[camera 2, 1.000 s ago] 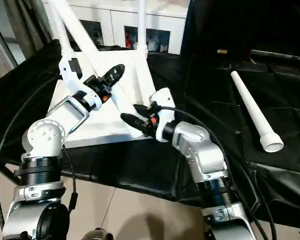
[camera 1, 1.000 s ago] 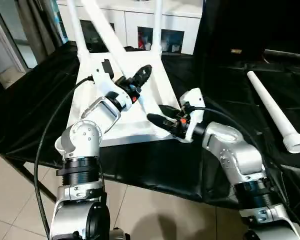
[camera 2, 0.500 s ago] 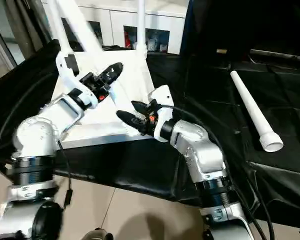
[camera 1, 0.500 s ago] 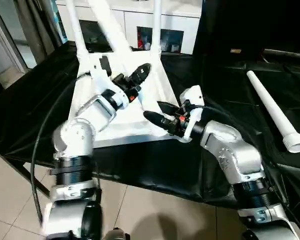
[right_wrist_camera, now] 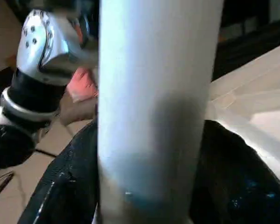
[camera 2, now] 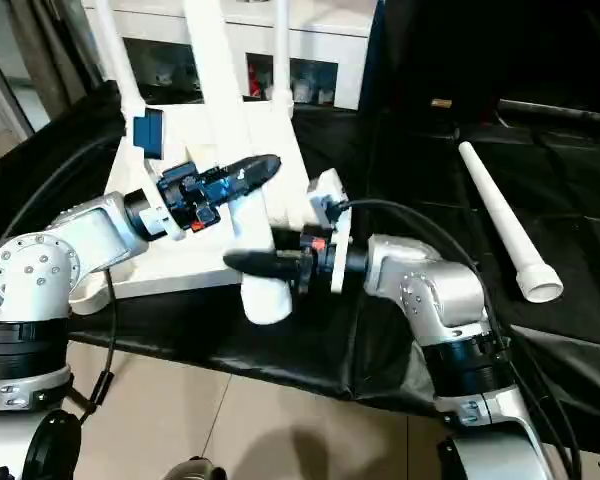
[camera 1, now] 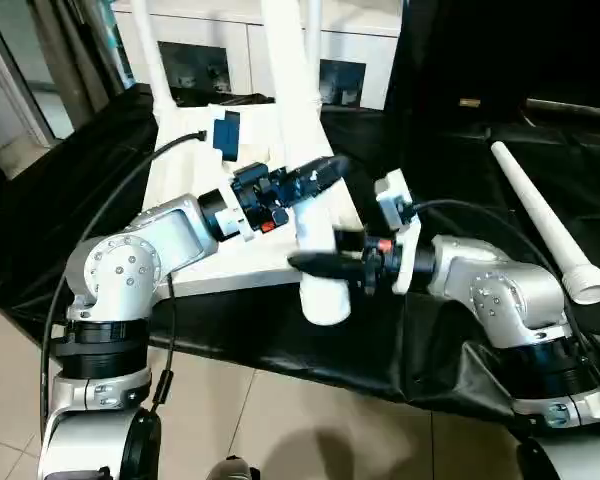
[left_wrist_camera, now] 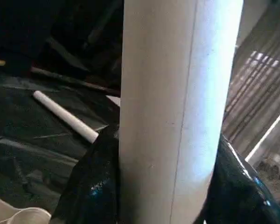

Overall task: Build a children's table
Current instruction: Pick table leg

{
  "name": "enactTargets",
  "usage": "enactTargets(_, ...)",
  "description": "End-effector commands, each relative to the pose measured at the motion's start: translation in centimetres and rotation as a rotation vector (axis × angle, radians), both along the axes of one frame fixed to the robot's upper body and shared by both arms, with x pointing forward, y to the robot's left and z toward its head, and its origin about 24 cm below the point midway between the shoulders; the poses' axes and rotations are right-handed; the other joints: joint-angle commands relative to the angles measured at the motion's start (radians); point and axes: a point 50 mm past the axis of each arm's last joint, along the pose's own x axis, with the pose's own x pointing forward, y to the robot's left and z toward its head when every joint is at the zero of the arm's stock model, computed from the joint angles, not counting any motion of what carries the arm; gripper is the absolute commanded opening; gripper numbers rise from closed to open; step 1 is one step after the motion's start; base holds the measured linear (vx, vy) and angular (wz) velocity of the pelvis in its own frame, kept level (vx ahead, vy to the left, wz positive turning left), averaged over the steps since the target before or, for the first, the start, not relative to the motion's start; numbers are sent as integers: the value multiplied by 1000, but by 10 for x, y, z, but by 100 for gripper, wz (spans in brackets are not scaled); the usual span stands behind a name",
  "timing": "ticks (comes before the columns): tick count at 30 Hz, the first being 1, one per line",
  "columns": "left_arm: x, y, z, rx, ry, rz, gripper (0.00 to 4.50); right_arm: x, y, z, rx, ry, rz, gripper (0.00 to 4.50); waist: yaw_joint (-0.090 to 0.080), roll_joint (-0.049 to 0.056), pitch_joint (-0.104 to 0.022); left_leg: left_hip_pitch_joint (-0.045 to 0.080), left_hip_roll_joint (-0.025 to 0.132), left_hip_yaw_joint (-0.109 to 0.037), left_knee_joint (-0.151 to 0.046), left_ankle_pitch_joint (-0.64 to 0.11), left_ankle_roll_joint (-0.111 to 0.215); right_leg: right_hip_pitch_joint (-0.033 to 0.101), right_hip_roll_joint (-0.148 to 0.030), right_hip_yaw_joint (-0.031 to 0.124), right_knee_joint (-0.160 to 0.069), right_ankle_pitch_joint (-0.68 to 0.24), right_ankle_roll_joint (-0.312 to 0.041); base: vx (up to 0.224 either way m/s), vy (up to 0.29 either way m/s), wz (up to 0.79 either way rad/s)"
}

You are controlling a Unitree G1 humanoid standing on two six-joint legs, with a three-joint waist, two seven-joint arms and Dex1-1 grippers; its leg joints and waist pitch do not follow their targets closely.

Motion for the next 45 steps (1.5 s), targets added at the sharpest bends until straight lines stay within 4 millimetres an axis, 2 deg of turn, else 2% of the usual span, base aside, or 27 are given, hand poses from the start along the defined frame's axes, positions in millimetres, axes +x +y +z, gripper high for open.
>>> enactTargets(1,-9,-5,22,-70,-100,-87,188,2,-3,-8,-66,35,-37,269,1,-8,-83,20,16,-6,-79,-196,-36,54,-59,42,-84,-250,-147,0,0,0)
enactTargets(3,-9,-5,22,-72,-100,-88,188,3,-3,-8,-69,35,-40,250,1,-9,-84,19,15,-5,-79,-194,-39,54,-58,42,-85,-252,-140,0,0,0)
enactTargets(4,-9,-5,22,-74,-99,-85,188,3,-3,-8,-68,35,-40,228,1,-6,-84,19,15,-6,-78,-188,-39,53,-58,42,-84,-242,-141,0,0,0)
enactTargets(6,-8,-5,21,-71,-97,-71,188,3,-2,-8,-67,34,-53,227,1,-6,-85,18,15,-5,-77,-185,-39,53,-57,42,-83,-226,-145,0,0,0)
enactTargets(7,-8,-5,20,-68,-95,-65,188,3,-1,-8,-67,32,-59,204,2,-5,-86,18,15,-6,-77,-182,-40,54,-57,42,-82,-219,-146,0,0,0)
enactTargets(8,-7,-4,19,-64,-92,-47,188,4,0,-8,-68,19,-80,204,2,-2,-86,19,15,-6,-77,-180,-41,54,-57,42,-81,-213,-147,0,0,0)
enactTargets(10,-1,-3,15,-18,-70,29,188,6,1,-8,-64,7,-121,198,0,-3,-87,17,15,-6,-76,-171,-43,54,-56,41,-79,-187,-153,0,0,0)
enactTargets(11,3,-3,10,34,-48,86,223,8,3,-7,-60,-4,-159,197,0,-4,-88,17,15,-7,-77,-171,-43,55,-56,41,-78,-183,-154,0,0,0)
enactTargets(12,3,-3,10,34,-48,86,244,8,3,-7,-60,-4,-159,195,-1,-3,-88,19,14,-7,-77,-171,-45,54,-56,41,-78,-180,-155,0,0,0)
enactTargets(13,8,-2,5,94,-44,161,258,10,5,-6,-58,-12,-191,194,-1,-3,-87,19,15,-6,-78,-176,-48,53,-56,41,-80,-187,-154,0,0,0)
enactTargets(14,10,-2,2,127,-54,212,258,10,6,-5,-57,-20,-213,194,-1,1,-86,19,16,-7,-79,-179,-52,52,-56,41,-81,-194,-151,0,0,0)
enactTargets(18,6,-8,2,111,-40,216,271,10,10,-4,-64,-34,-231,194,-1,-1,-87,18,14,-7,-79,-186,-60,56,-57,42,-81,-203,-132,0,0,0)
enactTargets(21,5,-10,3,101,-42,218,271,10,11,-4,-77,-44,-235,194,-2,-5,-87,18,14,-6,-78,-180,-55,55,-56,42,-81,-194,-133,0,0,0)
enactTargets(24,12,-8,1,106,-37,285,236,10,11,-4,-89,-52,-246,194,-1,-6,-86,18,14,-6,-78,-179,-52,54,-55,42,-83,-195,-132,0,0,0)
enactTargets(28,15,-5,2,91,-27,322,215,11,11,-3,-94,-57,-253,194,-1,-7,-86,18,13,-6,-78,-185,-53,55,-56,42,-85,-222,-120,0,0,0)
enactTargets(29,15,-3,3,74,-23,326,199,11,11,-3,-99,-70,-253,194,-1,-13,-86,16,13,-5,-78,-179,-52,56,-56,42,-85,-218,-119,0,0,0)
enactTargets(30,14,-2,4,72,-25,323,196,11,12,-2,-100,-80,-251,194,0,-9,-86,16,13,-6,-78,-172,-50,55,-57,42,-83,-214,-119,0,0,0)
enactTargets(32,13,-2,4,71,-26,306,192,13,12,0,-81,-83,-255,194,-1,-9,-86,16,13,-6,-77,-174,-50,54,-57,42,-83,-214,-119,0,0,0)
enactTargets(33,12,-2,4,74,-29,299,189,12,13,1,-69,-75,-246,228,-1,-8,-87,17,13,-6,-77,-172,-49,54,-56,42,-82,-209,-121,0,0,0)
enactTargets(34,11,-3,3,84,-37,281,189,9,14,4,-37,-49,-196,228,0,-11,-87,17,13,-6,-77,-170,-45,54,-56,42,-81,-203,-124,0,0,0)
enactTargets(35,10,-4,3,90,-41,269,189,8,14,6,-33,-51,-169,263,0,-10,-87,17,14,-6,-77,-169,-44,55,-56,42,-80,-201,-126,0,0,0)
enactTargets(38,6,-7,4,96,-60,207,188,9,8,8,-71,-67,-135,272,1,-10,-86,17,13,-5,-76,-170,-38,55,-56,42,-82,-202,-129,0,0,0)
enactTargets(41,4,-9,3,103,-72,172,188,11,5,7,-91,-62,-135,304,3,-11,-85,16,13,-4,-76,-164,-41,55,-57,42,-83,-217,-123,0,0,0)
enactTargets(45,-1,-12,4,107,-93,105,188,12,0,10,-90,-33,-104,310,1,-17,-85,16,13,-3,-75,-159,-36,55,-57,42,-82,-221,-131,0,0,0)
